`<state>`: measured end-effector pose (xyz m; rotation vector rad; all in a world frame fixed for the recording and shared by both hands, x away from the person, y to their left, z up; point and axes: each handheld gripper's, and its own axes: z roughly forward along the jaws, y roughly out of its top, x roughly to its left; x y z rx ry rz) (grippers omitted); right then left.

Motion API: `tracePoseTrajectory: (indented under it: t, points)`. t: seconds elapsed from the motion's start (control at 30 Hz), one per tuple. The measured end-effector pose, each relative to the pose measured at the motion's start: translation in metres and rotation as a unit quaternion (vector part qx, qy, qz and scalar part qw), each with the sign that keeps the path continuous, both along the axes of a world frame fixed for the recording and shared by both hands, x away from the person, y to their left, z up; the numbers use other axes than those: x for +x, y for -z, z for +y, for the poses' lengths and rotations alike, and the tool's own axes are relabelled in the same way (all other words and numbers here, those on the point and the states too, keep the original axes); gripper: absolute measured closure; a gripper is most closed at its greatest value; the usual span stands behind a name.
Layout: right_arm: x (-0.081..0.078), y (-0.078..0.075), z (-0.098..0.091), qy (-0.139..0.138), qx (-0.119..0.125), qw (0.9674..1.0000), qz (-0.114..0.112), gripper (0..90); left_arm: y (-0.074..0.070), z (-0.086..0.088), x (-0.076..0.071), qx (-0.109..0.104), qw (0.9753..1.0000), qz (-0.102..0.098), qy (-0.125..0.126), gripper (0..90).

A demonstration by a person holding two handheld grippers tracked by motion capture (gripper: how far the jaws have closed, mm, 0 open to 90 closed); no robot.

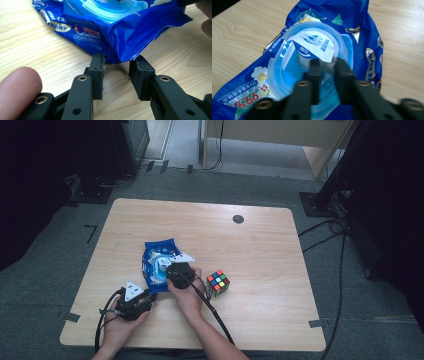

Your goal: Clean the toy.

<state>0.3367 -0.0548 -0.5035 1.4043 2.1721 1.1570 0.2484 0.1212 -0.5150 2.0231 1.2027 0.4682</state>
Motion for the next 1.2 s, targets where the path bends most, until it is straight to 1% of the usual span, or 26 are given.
tracePoseTrajectory:
  t: [0.03,0.13,0.17,0.27,0.3,0.33,0.37,0.4,0.43,0.47,0.5,0.6,0.63,0.67,0.7,0.77,0.8,0.83,0.87,0.9,0.93,0.97,1.0,1.1,1.17,1.2]
  points:
    - [0.000,-0.001,0.000,-0.009,-0.009,0.9999,0.000,90.0,0.000,0.000,0.001,-0.001,1.0000,0.002,-0.002,66.3]
    - [-0.005,-0.007,-0.001,-0.025,-0.008,0.9995,-0.020,90.0,0.000,0.000,0.001,-0.001,1.0000,0.003,-0.002,66.5]
    - [-0.005,-0.007,-0.001,-0.025,-0.008,0.9995,-0.020,90.0,0.000,0.000,0.001,-0.003,1.0000,0.003,-0.003,66.5]
    - [-0.015,-0.020,-0.003,-0.044,-0.007,0.9977,-0.051,90.0,0.000,0.000,0.002,-0.003,1.0000,0.004,-0.008,66.9]
    - [-0.019,-0.025,-0.003,-0.048,-0.001,0.9971,-0.059,90.0,0.000,0.000,0.002,-0.003,0.9999,0.004,-0.009,66.9]
    - [-0.025,-0.036,-0.007,-0.063,0.014,0.9949,-0.078,90.0,0.000,0.000,0.003,-0.002,0.9999,0.004,-0.011,66.8]
    - [-0.025,-0.036,-0.007,-0.063,0.014,0.9949,-0.078,90.0,0.000,0.000,0.003,-0.002,0.9999,0.004,-0.011,66.8]
    - [-0.029,-0.043,-0.010,-0.066,0.021,0.9935,-0.090,90.0,0.000,0.000,0.003,-0.001,0.9999,0.004,-0.012,66.8]
    - [-0.032,-0.050,-0.013,-0.067,0.025,0.9923,-0.101,90.0,0.000,-0.001,0.003,-0.001,0.9999,0.003,-0.014,66.7]
    - [-0.039,-0.065,-0.021,-0.070,0.037,0.9897,-0.119,90.0,0.000,-0.001,0.004,-0.003,0.9999,0.004,-0.015,66.0]
    - [-0.039,-0.065,-0.021,-0.070,0.037,0.9897,-0.119,90.0,0.000,0.000,0.004,-0.004,0.9999,0.004,-0.016,66.0]
    - [-0.049,-0.085,-0.038,-0.072,0.047,0.9856,-0.146,90.0,0.000,0.001,0.004,-0.007,0.9998,0.007,-0.020,63.5]
    - [-0.056,-0.096,-0.050,-0.071,0.054,0.9841,-0.153,90.0,0.000,0.002,0.004,-0.011,0.9998,0.005,-0.018,58.8]
    - [-0.056,-0.096,-0.050,-0.071,0.054,0.9841,-0.153,90.0,-0.001,0.002,0.003,-0.017,0.9997,0.002,-0.015,58.8]
    - [-0.059,-0.100,-0.056,-0.071,0.057,0.9832,-0.158,90.0,-0.002,0.003,0.001,-0.021,0.9997,-0.004,-0.013,56.1]
    - [-0.067,-0.109,-0.069,-0.077,0.063,0.9813,-0.165,90.0,-0.004,0.003,-0.004,-0.030,0.9993,-0.020,-0.005,47.8]
    - [-0.070,-0.110,-0.072,-0.079,0.064,0.9811,-0.165,90.0,-0.009,0.003,-0.010,-0.039,0.9986,-0.036,0.000,46.5]
    - [-0.073,-0.111,-0.074,-0.081,0.064,0.9807,-0.166,90.0,-0.009,0.003,-0.010,-0.039,0.9986,-0.036,0.000,46.6]
    - [-0.073,-0.111,-0.074,-0.081,0.064,0.9807,-0.166,90.0,-0.012,0.003,-0.013,-0.040,0.9979,-0.050,0.001,46.6]
    - [-0.077,-0.110,-0.077,-0.087,0.065,0.9802,-0.166,90.0,-0.022,0.001,-0.019,-0.051,0.9957,-0.078,0.001,46.9]
    - [-0.077,-0.110,-0.077,-0.087,0.065,0.9802,-0.166,90.0,-0.022,0.001,-0.019,-0.051,0.9957,-0.078,0.001,46.8]
    - [-0.080,-0.107,-0.079,-0.089,0.063,0.9796,-0.169,90.0,-0.026,0.000,-0.021,-0.061,0.9945,-0.085,0.004,46.3]
    - [-0.082,-0.105,-0.079,-0.089,0.066,0.9800,-0.165,90.0,-0.033,-0.005,-0.022,-0.081,0.9924,-0.091,0.019,45.5]
    - [-0.084,-0.099,-0.080,-0.089,0.069,0.9800,-0.164,90.0,-0.036,-0.014,-0.020,-0.078,0.9923,-0.089,0.034,41.6]
    - [-0.086,-0.097,-0.080,-0.090,0.073,0.9804,-0.160,90.0,-0.037,-0.029,-0.017,-0.074,0.9917,-0.092,0.050,39.0]
    - [-0.087,-0.095,-0.081,-0.089,0.075,0.9807,-0.157,90.0,-0.037,-0.029,-0.017,-0.074,0.9917,-0.092,0.050,38.0]
